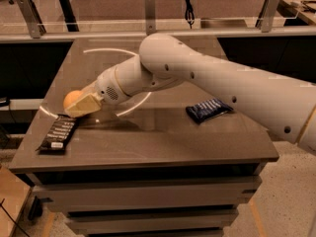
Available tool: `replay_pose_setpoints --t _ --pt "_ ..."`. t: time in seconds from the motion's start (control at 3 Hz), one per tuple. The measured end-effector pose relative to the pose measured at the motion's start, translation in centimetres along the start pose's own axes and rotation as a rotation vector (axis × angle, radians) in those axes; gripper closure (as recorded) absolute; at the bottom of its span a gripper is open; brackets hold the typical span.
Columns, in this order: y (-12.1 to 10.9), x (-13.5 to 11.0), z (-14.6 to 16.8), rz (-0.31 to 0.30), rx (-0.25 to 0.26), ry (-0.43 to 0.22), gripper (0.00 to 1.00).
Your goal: Move orange near rxbar chocolate
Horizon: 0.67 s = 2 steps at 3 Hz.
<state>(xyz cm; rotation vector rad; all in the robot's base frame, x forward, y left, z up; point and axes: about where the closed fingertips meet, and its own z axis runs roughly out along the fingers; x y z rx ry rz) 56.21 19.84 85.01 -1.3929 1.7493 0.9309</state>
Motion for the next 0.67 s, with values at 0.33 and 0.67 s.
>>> replay_pose_setpoints --t 0.33,0.67 --pt "0.12 -0.14 0.13 -0.003 -0.003 0.000 0.00" --pt "0.13 -0.14 0.14 -0.003 -0.003 0.000 0.00"
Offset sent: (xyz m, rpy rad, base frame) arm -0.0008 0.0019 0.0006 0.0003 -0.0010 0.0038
